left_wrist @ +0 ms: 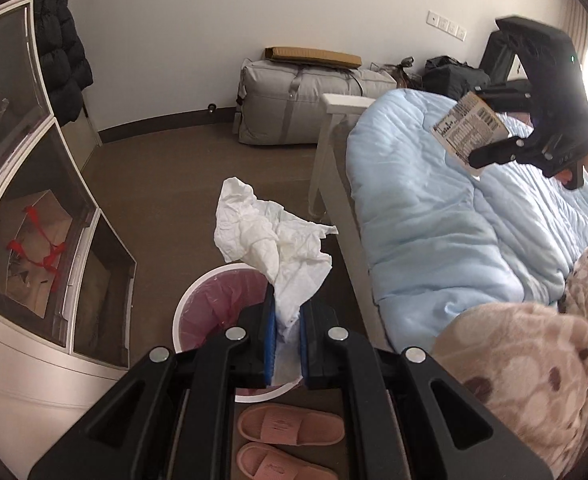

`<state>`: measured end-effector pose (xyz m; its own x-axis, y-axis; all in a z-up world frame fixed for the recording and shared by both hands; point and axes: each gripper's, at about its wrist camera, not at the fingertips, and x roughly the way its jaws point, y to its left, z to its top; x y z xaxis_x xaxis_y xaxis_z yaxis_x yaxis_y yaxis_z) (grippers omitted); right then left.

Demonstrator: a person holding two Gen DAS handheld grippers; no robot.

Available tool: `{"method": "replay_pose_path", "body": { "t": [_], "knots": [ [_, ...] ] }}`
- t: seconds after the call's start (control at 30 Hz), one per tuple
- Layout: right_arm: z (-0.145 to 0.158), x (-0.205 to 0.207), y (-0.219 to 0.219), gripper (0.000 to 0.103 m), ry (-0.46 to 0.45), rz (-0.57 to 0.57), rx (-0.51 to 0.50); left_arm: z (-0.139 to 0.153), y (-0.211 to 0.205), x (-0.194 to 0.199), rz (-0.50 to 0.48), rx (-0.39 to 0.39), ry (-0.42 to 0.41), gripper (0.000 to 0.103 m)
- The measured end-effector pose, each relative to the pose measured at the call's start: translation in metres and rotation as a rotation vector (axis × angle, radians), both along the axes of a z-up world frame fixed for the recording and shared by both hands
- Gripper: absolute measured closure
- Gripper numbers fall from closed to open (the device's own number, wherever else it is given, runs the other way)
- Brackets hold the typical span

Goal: Collect trash
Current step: 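Carry the tissue and paper cup with both tools over the trash bin, then open both tools to drop the tissue and cup into the bin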

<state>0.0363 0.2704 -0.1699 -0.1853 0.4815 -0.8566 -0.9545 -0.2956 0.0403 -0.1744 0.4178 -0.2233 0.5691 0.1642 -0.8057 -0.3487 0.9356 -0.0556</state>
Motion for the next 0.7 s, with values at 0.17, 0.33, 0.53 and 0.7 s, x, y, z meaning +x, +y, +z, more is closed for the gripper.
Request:
{"method": "replay_pose_path", "body": {
  "t": [0.17,0.33,0.53,0.7],
  "knots": [
    [-0.027,-0.043,0.038,0.044,-0.007,0.18,-0.01,-0.037,0.017,-0.003,-0.037,0.022,0.08,0.094],
    [-0.059,-0.077,0.07,0.044,-0.038,0.312,-0.018,-0.079,0.034,-0.002,-0.078,-0.013,0.136,0.094],
    [-0.094,-0.109,0.094,0.043,-0.129,0.448,-0.026,-0.114,0.04,0.009,-0.125,-0.027,0.204,0.094],
    [-0.118,-0.121,0.105,0.043,-0.177,0.513,-0.035,-0.131,0.041,0.013,-0.156,-0.004,0.257,0.092]
  ]
}}
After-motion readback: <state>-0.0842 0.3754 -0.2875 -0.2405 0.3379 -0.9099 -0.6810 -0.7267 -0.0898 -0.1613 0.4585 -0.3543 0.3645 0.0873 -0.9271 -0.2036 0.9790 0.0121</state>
